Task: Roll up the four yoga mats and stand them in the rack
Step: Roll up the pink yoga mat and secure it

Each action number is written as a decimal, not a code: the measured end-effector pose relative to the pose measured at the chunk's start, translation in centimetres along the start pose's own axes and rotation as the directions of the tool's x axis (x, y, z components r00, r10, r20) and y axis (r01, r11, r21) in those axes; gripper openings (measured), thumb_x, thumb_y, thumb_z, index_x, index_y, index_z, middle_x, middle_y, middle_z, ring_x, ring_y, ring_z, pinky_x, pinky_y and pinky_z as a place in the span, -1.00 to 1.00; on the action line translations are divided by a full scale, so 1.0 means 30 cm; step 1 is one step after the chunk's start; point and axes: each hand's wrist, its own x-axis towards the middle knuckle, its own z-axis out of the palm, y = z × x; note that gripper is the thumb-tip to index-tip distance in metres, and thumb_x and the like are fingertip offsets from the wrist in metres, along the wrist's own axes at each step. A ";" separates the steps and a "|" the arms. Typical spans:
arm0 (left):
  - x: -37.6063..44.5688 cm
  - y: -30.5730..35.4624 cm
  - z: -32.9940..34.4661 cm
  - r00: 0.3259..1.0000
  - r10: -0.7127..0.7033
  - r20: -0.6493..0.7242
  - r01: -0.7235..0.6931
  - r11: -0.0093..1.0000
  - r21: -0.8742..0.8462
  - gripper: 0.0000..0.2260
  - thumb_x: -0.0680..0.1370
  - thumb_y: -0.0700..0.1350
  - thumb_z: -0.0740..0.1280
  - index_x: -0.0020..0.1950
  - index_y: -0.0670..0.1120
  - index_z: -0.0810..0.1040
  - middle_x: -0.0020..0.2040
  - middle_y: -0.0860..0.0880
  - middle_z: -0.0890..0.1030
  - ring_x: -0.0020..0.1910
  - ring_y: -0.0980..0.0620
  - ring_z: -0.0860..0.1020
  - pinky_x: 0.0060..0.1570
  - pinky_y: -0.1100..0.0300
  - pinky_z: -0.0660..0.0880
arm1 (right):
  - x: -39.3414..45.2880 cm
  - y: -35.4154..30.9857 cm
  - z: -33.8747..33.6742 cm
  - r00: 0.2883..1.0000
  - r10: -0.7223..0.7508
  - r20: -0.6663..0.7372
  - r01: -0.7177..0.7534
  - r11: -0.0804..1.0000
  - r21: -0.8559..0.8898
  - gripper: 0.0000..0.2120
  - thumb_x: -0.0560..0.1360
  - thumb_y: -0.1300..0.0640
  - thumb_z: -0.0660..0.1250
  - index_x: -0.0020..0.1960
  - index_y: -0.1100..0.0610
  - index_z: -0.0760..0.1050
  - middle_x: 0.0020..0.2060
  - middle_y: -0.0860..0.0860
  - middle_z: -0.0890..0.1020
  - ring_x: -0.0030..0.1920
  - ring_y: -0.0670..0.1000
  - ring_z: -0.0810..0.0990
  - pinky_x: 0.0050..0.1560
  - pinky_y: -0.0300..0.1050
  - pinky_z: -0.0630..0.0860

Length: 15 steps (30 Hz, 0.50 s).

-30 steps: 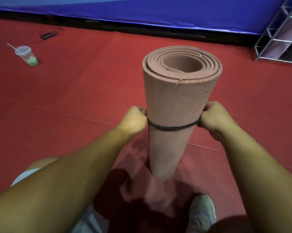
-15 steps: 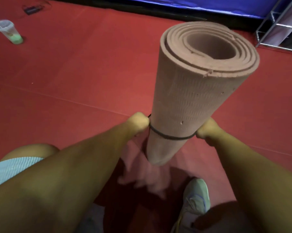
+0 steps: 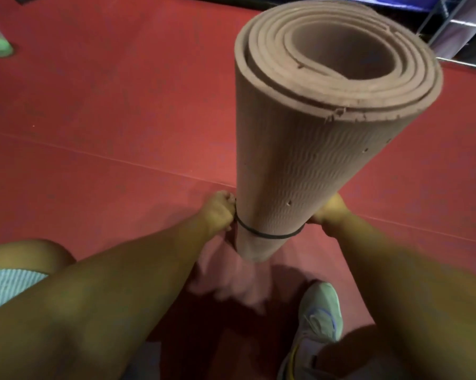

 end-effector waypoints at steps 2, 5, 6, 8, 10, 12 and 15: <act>-0.028 0.002 -0.012 0.996 0.055 -0.070 -0.061 0.994 -0.088 -0.75 0.59 -0.42 0.11 -0.03 -0.13 0.49 -0.41 -0.04 0.47 -0.52 0.05 0.44 -0.59 0.24 0.38 | 0.011 -0.017 -0.005 1.000 -0.021 -0.013 0.022 0.993 0.119 -0.76 0.40 0.50 0.32 0.02 0.35 0.60 -0.12 0.34 0.67 -0.26 0.08 0.63 -0.29 0.15 0.66; -0.085 0.015 -0.042 0.985 0.103 -0.136 -0.138 0.950 -0.280 -0.66 0.55 -0.55 0.13 0.22 -0.32 0.50 -0.32 -0.01 0.56 -0.58 0.24 0.45 -0.53 0.38 0.44 | -0.001 -0.076 -0.003 0.994 -0.036 0.102 -0.001 0.939 0.343 -0.71 0.46 0.54 0.27 0.14 0.38 0.58 -0.10 0.36 0.68 -0.36 0.06 0.63 -0.34 -0.10 0.65; -0.109 0.029 -0.055 0.986 0.118 -0.118 -0.149 0.941 -0.305 -0.63 0.53 -0.56 0.16 0.28 -0.30 0.49 -0.17 -0.05 0.60 -0.47 0.24 0.51 -0.35 0.34 0.57 | -0.004 -0.099 -0.001 0.985 -0.079 0.151 0.015 0.924 0.382 -0.70 0.48 0.55 0.25 0.15 0.36 0.58 -0.07 0.34 0.69 -0.29 0.07 0.66 -0.23 -0.09 0.68; -0.116 0.031 -0.075 0.982 0.168 -0.082 -0.185 0.939 -0.289 -0.50 0.48 -0.55 0.26 0.37 -0.21 0.45 0.07 -0.02 0.63 -0.10 0.14 0.61 0.03 0.21 0.59 | -0.004 -0.144 -0.005 0.953 -0.168 0.253 0.039 0.893 0.448 -0.61 0.49 0.60 0.18 0.16 0.30 0.59 -0.07 0.20 0.72 -0.17 0.04 0.69 -0.02 -0.09 0.66; -0.101 0.032 -0.102 0.989 0.150 -0.015 -0.148 0.943 -0.297 -0.40 0.41 -0.58 0.25 0.40 -0.18 0.41 -0.06 0.02 0.61 -0.08 0.03 0.58 -0.15 0.28 0.53 | 0.007 -0.189 -0.008 0.934 -0.215 0.286 0.071 0.896 0.439 -0.49 0.45 0.63 0.16 0.24 0.24 0.59 0.00 0.12 0.73 -0.07 0.03 0.68 0.05 -0.04 0.60; -0.093 0.051 -0.125 0.989 0.143 0.033 -0.125 0.939 -0.320 -0.33 0.33 -0.58 0.23 0.40 -0.21 0.35 -0.14 -0.02 0.53 -0.23 0.06 0.48 -0.41 0.33 0.42 | 0.024 -0.224 -0.004 0.922 -0.246 0.299 0.114 0.910 0.398 -0.43 0.42 0.62 0.17 0.27 0.18 0.60 0.09 0.05 0.72 -0.04 0.01 0.64 0.00 -0.03 0.51; -0.071 0.075 -0.150 0.980 0.198 0.028 -0.166 0.885 -0.435 -0.18 0.16 -0.39 0.37 0.42 -0.12 0.30 0.13 -0.11 0.52 0.00 -0.01 0.52 -0.24 0.15 0.53 | 0.044 -0.268 -0.002 0.917 -0.267 0.296 0.097 0.869 0.484 -0.36 0.39 0.66 0.16 0.27 0.15 0.60 0.14 -0.01 0.70 -0.01 0.02 0.66 -0.01 0.00 0.60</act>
